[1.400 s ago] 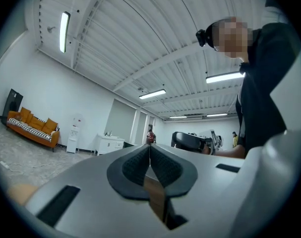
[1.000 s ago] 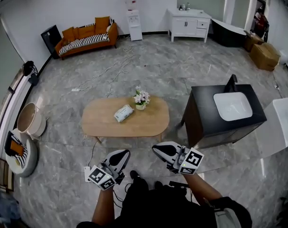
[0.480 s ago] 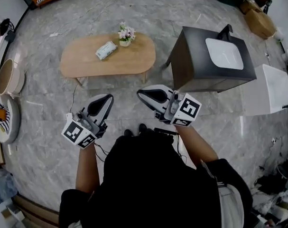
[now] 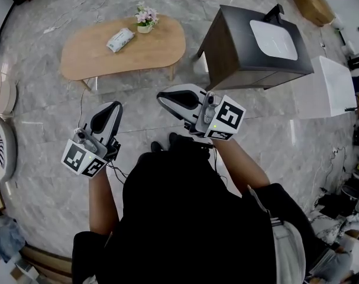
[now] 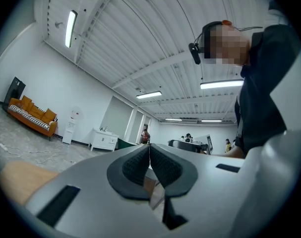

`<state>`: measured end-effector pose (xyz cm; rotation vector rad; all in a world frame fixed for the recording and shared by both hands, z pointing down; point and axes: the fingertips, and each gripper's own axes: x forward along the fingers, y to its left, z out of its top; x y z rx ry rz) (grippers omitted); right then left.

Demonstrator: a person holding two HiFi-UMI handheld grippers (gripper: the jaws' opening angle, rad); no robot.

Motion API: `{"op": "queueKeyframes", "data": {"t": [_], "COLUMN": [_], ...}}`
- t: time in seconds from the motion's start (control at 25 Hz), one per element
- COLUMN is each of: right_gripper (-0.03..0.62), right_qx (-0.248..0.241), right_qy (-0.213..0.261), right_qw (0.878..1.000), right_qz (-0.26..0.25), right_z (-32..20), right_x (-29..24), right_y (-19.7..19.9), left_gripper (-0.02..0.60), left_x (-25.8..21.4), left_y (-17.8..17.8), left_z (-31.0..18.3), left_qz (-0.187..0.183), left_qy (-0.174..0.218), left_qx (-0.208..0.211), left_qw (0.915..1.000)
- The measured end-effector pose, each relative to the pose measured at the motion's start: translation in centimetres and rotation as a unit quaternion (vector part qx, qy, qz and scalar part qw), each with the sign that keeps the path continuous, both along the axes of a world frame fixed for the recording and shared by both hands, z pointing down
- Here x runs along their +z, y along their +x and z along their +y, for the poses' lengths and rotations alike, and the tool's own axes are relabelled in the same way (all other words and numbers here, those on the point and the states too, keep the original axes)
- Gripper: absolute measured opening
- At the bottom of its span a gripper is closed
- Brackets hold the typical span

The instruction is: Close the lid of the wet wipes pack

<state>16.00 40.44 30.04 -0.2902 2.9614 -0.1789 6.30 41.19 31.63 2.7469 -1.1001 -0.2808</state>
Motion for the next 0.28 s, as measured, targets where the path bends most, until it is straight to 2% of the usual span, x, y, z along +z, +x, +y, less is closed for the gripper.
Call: {"op": "queueKeyframes", "data": {"t": [0.28], "right_gripper": [0.009], "right_qx": [-0.006], "right_qy": [0.021], "right_qw": [1.000], "right_qz": [0.001], "right_z": [0.5], "right_x": [-0.5], "right_y": [-2.8], "left_gripper": [0.017], "left_x": [0.0], "left_y": [-2.8], "left_z": [-0.2], "left_qz": [0.000], "left_qy": [0.002], "left_qx": [-0.001], "left_qw": [1.0000]}}
